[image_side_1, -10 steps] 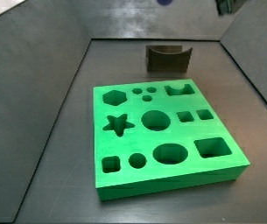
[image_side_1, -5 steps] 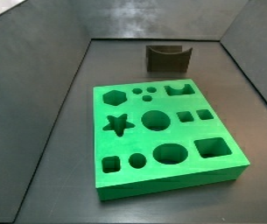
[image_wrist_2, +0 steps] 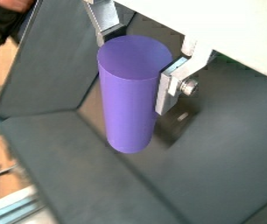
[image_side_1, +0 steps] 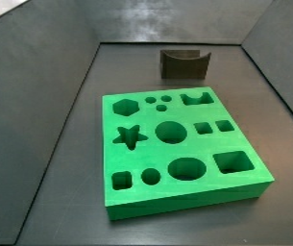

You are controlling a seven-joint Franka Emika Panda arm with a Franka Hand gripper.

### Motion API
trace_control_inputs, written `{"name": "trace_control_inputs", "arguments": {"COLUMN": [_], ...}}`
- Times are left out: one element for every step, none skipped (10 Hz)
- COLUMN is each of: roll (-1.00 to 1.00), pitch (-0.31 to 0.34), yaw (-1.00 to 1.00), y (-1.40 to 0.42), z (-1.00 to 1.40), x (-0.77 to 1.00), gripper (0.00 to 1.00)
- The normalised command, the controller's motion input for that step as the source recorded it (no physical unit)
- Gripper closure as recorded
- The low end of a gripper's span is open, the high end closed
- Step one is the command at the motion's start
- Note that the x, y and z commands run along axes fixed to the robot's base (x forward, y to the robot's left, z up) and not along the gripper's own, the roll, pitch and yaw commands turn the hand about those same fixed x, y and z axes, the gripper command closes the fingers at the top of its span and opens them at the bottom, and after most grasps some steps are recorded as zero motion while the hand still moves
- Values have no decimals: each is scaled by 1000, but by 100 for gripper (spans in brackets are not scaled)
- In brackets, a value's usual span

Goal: Pick up the round object. Move up. Place the round object on the fixture. Regrasp the round object. Move to above the board. Insert the round object.
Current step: Move to above the board.

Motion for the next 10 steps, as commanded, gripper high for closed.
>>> {"name": "trace_control_inputs", "arguments": {"roll": [-1000, -1000, -1000, -1000, -1000, -1000, -1000, -1000, -901, -569], "pitch": [-3, 1, 5, 6, 7, 8, 7, 5, 0, -12], "yaw": [-85, -89, -88, -89, -85, -85, -78, -77, -60, -23], "y": [-1000, -1000, -1000, -1000, -1000, -927, -499, -331, -125, -7], "z": [136, 136, 143, 140, 135, 134, 69, 38, 27, 1], "x": [-460, -466, -474, -483, -502, -485, -305, -216, -114, -68], "gripper": [100, 100, 100, 100, 100, 100, 100, 100, 100, 100]}}
